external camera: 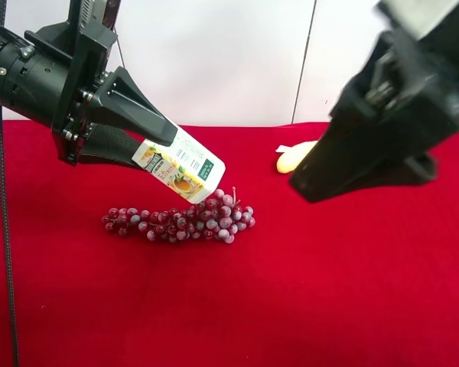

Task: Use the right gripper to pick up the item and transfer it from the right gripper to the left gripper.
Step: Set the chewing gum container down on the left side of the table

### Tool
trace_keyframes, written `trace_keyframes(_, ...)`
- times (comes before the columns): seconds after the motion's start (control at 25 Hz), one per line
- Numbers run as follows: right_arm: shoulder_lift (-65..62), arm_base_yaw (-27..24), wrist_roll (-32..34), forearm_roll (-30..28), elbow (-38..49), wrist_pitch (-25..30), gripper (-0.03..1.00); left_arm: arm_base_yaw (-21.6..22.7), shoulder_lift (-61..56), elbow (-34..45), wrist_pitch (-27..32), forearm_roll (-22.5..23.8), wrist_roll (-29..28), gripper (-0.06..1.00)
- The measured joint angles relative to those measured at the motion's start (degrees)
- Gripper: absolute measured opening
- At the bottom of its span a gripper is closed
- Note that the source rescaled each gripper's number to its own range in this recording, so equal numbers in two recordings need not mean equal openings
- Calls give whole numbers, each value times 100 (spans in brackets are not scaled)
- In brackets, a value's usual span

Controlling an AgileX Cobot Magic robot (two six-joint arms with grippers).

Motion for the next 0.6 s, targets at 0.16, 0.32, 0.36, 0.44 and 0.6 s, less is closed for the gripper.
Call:
trace_keyframes(0.16, -823, 0, 421, 6, 714, 4, 100, 0, 0, 0, 0, 0, 0, 0)
trace_keyframes(0.32, -1862, 0, 700, -117, 1859, 61, 100, 0, 0, 0, 0, 0, 0, 0)
trace_keyframes(0.36, -2106, 0, 793, -174, 2222, 66, 100, 0, 0, 0, 0, 0, 0, 0)
trace_keyframes(0.44, -2710, 0, 954, -313, 2734, -106, 100, 0, 0, 0, 0, 0, 0, 0)
trace_keyframes(0.6, -3843, 14, 1260, -638, 3536, -576, 100, 0, 0, 0, 0, 0, 2, 0)
